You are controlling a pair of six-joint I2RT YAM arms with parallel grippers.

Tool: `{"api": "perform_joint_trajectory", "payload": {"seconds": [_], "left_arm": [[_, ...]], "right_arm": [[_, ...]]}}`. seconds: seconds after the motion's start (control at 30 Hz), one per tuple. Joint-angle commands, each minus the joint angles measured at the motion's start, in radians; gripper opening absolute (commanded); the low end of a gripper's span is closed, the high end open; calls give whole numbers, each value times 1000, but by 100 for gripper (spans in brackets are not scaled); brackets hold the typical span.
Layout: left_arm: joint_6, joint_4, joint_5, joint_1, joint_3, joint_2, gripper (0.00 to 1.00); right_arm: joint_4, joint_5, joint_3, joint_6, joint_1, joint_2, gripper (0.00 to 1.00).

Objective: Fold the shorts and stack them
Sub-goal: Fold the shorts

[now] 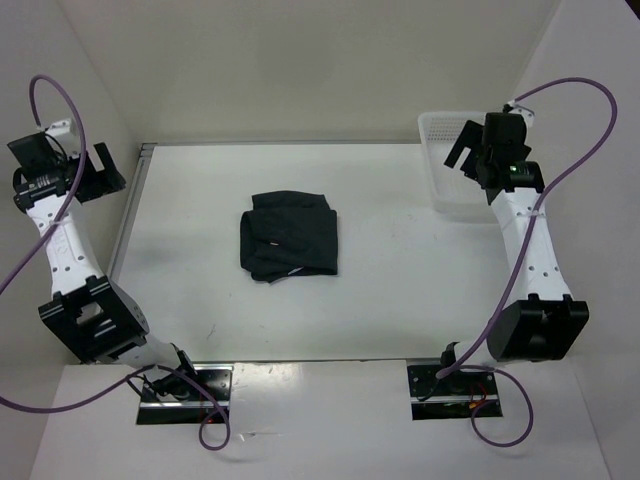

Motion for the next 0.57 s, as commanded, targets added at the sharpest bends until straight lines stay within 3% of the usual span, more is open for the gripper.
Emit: {"api": "perform_joint_trajectory", "payload": {"seconds": [0.0,0.53], "left_arm": [[4,20,82,-3,-5,-21,100],[4,29,100,-3,-24,-21,100]], "right_arm": [[-11,26,92,10,-13,-39,100],[18,-19,56,0,-13,-50,100]]}}
